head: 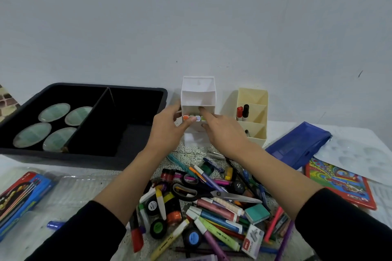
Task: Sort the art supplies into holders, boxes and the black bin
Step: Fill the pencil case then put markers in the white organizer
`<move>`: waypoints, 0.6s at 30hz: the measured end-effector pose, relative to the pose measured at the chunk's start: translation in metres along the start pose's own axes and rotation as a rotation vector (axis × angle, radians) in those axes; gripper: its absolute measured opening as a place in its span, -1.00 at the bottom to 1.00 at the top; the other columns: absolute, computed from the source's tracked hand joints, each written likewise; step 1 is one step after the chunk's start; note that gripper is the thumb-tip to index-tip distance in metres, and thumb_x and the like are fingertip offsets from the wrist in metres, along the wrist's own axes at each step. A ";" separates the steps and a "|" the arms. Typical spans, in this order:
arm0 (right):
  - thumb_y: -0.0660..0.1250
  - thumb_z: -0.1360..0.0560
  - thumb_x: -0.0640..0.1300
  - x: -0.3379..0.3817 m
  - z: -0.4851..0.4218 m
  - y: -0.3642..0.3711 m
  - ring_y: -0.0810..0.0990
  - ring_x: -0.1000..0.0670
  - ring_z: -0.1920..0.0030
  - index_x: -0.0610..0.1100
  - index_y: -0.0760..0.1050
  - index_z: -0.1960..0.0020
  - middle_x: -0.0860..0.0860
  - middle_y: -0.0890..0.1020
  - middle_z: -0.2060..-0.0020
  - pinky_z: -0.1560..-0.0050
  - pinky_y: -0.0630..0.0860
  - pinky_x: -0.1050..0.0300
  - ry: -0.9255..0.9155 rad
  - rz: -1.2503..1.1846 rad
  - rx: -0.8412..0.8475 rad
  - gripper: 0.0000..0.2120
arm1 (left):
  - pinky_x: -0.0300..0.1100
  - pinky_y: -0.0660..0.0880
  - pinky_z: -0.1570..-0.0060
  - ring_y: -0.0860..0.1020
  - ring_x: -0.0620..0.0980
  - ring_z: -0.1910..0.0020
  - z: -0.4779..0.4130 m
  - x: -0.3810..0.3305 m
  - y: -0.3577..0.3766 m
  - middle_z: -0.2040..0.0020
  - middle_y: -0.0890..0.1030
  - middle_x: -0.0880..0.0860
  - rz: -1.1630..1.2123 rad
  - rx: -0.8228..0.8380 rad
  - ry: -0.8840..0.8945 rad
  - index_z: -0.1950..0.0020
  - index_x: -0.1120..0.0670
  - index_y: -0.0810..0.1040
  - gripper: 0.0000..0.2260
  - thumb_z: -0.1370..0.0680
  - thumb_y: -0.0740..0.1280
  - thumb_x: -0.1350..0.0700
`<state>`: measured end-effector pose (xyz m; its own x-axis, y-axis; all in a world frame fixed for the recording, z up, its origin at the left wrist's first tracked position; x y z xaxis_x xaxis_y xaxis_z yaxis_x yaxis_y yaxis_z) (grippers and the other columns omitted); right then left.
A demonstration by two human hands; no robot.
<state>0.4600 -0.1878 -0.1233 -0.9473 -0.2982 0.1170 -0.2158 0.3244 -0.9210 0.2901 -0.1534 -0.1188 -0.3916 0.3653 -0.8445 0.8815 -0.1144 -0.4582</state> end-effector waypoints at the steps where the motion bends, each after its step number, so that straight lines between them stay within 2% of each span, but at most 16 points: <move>1: 0.27 -0.58 -0.25 0.001 0.006 -0.004 0.58 -0.22 0.29 -0.15 0.32 -0.45 -0.15 0.67 0.05 0.41 0.36 0.05 -0.012 -0.020 -0.015 -0.55 | -0.57 0.41 -0.02 0.57 -0.38 -0.09 0.006 -0.003 -0.002 -0.13 0.64 -0.18 0.025 0.012 -0.004 -0.37 -0.17 0.52 -0.61 -0.56 0.45 0.00; 3: 0.26 -0.57 -0.22 0.007 0.022 -0.010 0.56 -0.16 0.35 -0.14 0.29 -0.50 -0.14 0.66 -0.06 0.41 0.45 0.03 -0.031 -0.077 -0.052 -0.50 | -0.45 0.45 -0.08 0.56 -0.35 -0.11 0.022 -0.007 -0.005 -0.16 0.60 -0.20 0.040 0.008 -0.025 -0.44 -0.22 0.41 -0.53 -0.56 0.44 -0.03; 5: 0.27 -0.58 -0.19 0.016 0.040 -0.017 0.58 -0.07 0.32 -0.13 0.31 -0.51 -0.09 0.65 -0.18 0.30 0.52 0.09 -0.064 -0.114 -0.099 -0.50 | -0.35 0.47 -0.12 0.54 -0.26 -0.16 0.043 -0.009 -0.008 -0.21 0.53 -0.17 -0.014 -0.021 -0.053 -0.52 -0.15 0.32 -0.41 -0.54 0.45 -0.07; 7: 0.31 -0.59 -0.18 0.022 0.057 -0.023 0.60 0.00 0.25 -0.13 0.41 -0.44 -0.04 0.69 -0.06 0.16 0.54 0.09 -0.092 -0.151 -0.168 -0.58 | -0.32 0.50 -0.10 0.52 -0.23 -0.16 0.067 -0.015 -0.011 -0.20 0.49 -0.15 -0.054 -0.049 -0.041 -0.46 -0.14 0.34 -0.47 -0.54 0.46 -0.05; 9: 0.30 -0.60 -0.14 0.024 0.073 -0.030 0.60 0.04 0.28 -0.11 0.53 -0.26 0.03 0.69 0.15 0.18 0.57 0.03 -0.076 -0.250 -0.179 -0.75 | -0.26 0.55 -0.01 0.56 -0.18 -0.05 0.087 -0.021 -0.016 -0.08 0.54 -0.13 -0.076 -0.007 0.010 -0.27 -0.11 0.45 -0.69 -0.56 0.43 0.00; 12: 0.26 -0.59 -0.05 0.017 0.094 -0.035 0.53 0.07 0.34 -0.03 0.57 0.00 0.09 0.63 0.27 0.29 0.52 -0.01 -0.049 -0.346 -0.006 -0.87 | -0.31 0.50 0.14 0.57 -0.14 0.09 0.112 -0.022 -0.021 0.08 0.56 -0.17 -0.182 0.283 0.144 -0.12 -0.07 0.57 -0.89 -0.60 0.39 0.00; 15: 0.30 -0.56 0.06 0.009 0.113 -0.038 0.51 0.11 0.31 0.02 0.52 0.13 0.12 0.58 0.31 0.25 0.50 0.07 -0.091 -0.306 0.295 -0.85 | -0.29 0.49 0.04 0.52 -0.22 0.02 0.134 -0.009 -0.014 -0.01 0.50 -0.23 -0.337 0.571 0.261 -0.14 -0.12 0.61 -0.83 -0.62 0.33 -0.13; 18: 0.36 -0.50 0.19 0.006 0.127 -0.037 0.50 0.08 0.25 0.05 0.45 0.18 0.12 0.54 0.26 0.22 0.50 0.08 -0.122 -0.177 0.466 -0.76 | -0.23 0.45 -0.07 0.44 -0.23 -0.08 0.150 0.000 -0.002 -0.11 0.48 -0.20 -0.439 0.700 0.342 -0.20 -0.15 0.62 -0.75 -0.62 0.29 -0.21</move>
<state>0.4928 -0.3155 -0.1356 -0.8652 -0.4244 0.2672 -0.2154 -0.1667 -0.9622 0.2485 -0.2913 -0.1591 -0.4568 0.7519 -0.4754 0.2633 -0.3961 -0.8796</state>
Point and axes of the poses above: each hand's wrist, its own z-axis away from the middle knuckle, its own y-axis out of the palm, x = y × z, the point moved 1 cm from there along -z, towards the middle knuckle
